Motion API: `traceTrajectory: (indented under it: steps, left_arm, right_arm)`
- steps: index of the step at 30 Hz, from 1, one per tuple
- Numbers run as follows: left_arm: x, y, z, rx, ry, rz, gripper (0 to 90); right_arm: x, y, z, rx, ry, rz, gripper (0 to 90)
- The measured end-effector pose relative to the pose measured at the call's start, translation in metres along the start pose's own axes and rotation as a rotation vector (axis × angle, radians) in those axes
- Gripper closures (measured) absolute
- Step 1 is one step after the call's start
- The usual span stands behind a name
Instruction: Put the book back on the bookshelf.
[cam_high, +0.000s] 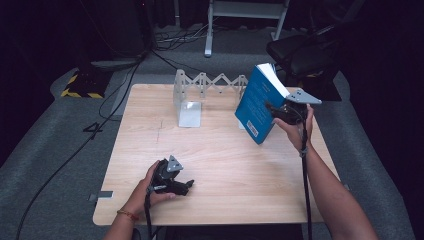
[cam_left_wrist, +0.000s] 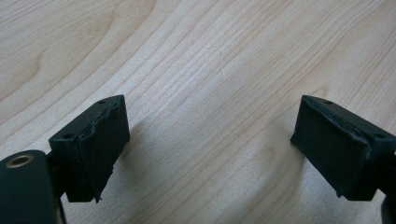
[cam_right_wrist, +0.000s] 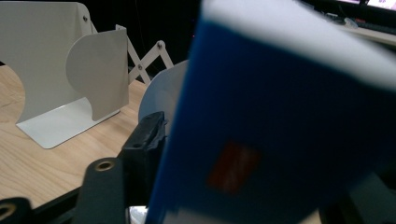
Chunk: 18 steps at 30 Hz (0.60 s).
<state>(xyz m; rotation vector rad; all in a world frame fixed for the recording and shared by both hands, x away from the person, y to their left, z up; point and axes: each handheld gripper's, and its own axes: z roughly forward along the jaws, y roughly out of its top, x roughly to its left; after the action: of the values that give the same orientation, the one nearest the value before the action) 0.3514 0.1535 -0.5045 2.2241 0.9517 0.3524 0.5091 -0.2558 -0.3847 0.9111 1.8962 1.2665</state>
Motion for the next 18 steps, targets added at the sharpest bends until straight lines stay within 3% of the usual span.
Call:
traceTrajectory:
  steps: [4,9,14,18]
  left_arm:
    - [0.000,0.000,0.000,0.000,0.000,0.000,11.2]
    - [0.000,0.001,0.001,-0.001,0.002,0.007,10.8]
    - [0.000,0.001,0.001,-0.001,-0.003,0.005,10.7]
    - [0.001,0.001,0.001,0.000,-0.005,0.008,10.7]
  right_arm:
    - [0.005,-0.024,-0.001,0.041,0.040,-0.007,38.5]
    - [0.015,-0.042,0.010,0.103,0.064,-0.020,46.6]
    - [0.019,-0.046,0.021,0.111,0.028,0.033,47.9]
    - [0.026,-0.043,0.021,0.070,-0.052,0.066,53.3]
